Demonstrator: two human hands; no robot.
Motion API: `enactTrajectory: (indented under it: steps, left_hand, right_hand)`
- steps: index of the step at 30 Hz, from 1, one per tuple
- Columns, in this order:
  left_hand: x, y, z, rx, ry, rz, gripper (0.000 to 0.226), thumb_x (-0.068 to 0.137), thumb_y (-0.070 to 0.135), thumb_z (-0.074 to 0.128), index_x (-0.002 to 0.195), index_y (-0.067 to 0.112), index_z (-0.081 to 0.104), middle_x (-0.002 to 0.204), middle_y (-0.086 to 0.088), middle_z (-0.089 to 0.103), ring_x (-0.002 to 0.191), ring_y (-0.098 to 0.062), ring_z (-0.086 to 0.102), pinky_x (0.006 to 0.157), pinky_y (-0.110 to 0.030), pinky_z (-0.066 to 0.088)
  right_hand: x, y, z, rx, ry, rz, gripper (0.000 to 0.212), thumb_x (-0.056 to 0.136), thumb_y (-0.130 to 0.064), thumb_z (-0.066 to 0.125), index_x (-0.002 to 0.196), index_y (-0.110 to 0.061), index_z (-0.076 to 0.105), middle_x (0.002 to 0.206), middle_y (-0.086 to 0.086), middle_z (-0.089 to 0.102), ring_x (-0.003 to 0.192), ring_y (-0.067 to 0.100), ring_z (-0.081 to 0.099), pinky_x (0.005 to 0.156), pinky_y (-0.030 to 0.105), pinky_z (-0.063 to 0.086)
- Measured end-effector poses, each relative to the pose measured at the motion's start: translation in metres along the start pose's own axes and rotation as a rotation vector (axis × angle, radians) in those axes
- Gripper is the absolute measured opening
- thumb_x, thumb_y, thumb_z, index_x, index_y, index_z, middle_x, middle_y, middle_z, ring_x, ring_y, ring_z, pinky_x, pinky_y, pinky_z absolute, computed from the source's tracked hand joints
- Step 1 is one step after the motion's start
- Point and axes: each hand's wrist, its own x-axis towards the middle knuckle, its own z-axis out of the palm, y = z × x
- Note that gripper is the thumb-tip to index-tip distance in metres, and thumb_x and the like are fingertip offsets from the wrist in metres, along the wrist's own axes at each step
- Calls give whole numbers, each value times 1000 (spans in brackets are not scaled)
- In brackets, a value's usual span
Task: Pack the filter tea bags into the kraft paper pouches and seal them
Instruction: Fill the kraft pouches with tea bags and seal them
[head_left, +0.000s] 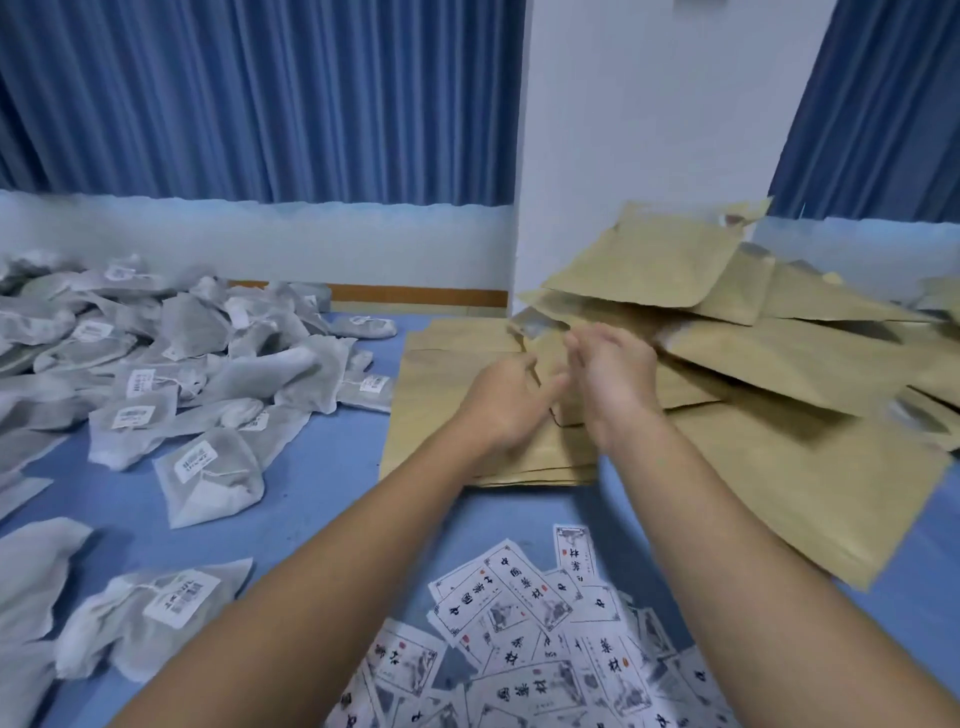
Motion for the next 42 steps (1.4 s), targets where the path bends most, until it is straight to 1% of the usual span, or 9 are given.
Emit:
enactTrajectory:
  steps: [4,9,15,25,30,34,36,40,42]
  left_hand:
    - [-16,-65,-6,569,-264,88,98,71,81,59,150,32,31,150,-10,37,142,-26,31,111,-65,26]
    - [-24,-104,-29,775,-168,443,48,103,46,44,132,7,50,131,-10,50,120,-32,54,95,-44,45]
    - [-35,-121,-38,1008,-201,582,78,96,70,31,139,7,44,143,-10,46,129,-26,47,100,-39,44]
    - [-50,-115,-69,777,-295,470,45,105,50,23,111,16,51,106,0,58,89,-27,59,82,-43,48]
    - [-53,-118,-82,772,-184,355,8,96,12,49,95,19,53,86,0,61,84,-30,59,74,-41,47]
    - [-76,-122,-77,445,499,641,5,94,13,68,97,9,70,110,-4,66,104,-27,62,88,-36,47]
    - [-99,-124,-56,138,797,517,12,91,30,72,91,20,64,99,6,59,94,-17,57,86,-24,43]
    - [-115,-120,-28,-813,340,-67,43,80,52,75,88,15,55,75,-5,70,76,-22,67,72,-29,58]
    - [-112,-124,-26,-942,224,-161,43,81,45,70,94,10,49,81,-14,73,80,-28,72,75,-36,62]
  right_hand:
    - [-22,62,-1,-797,-332,-312,28,94,-4,54,114,-14,72,113,2,73,107,15,67,97,22,47]
    - [-32,78,-9,-1112,-619,-583,29,96,-11,54,121,-10,67,130,6,64,122,28,56,104,35,42]
    - [-32,76,-19,-1601,-909,-672,78,97,-58,48,159,-19,22,167,-3,13,152,13,12,122,35,16]
    - [-35,47,-12,-1515,-1000,-530,48,99,-57,45,128,-24,65,151,-6,48,135,22,47,108,40,40]
    - [-40,43,-1,-1603,-897,-625,33,106,-40,36,99,-20,62,93,5,68,89,31,61,77,44,50]
    - [-43,54,4,-1464,-652,-782,27,104,-32,43,92,-21,65,84,0,67,81,29,59,67,40,49]
    - [-45,55,5,-1172,-635,-725,24,102,-32,50,98,-25,73,84,-5,72,81,23,62,70,38,51]
    - [-49,54,14,-939,-1000,-426,24,97,-36,63,94,-17,77,72,-2,68,69,7,53,70,33,43]
    - [-53,57,15,-870,-1152,-284,29,93,-45,67,96,-18,78,72,11,68,65,9,47,64,31,41]
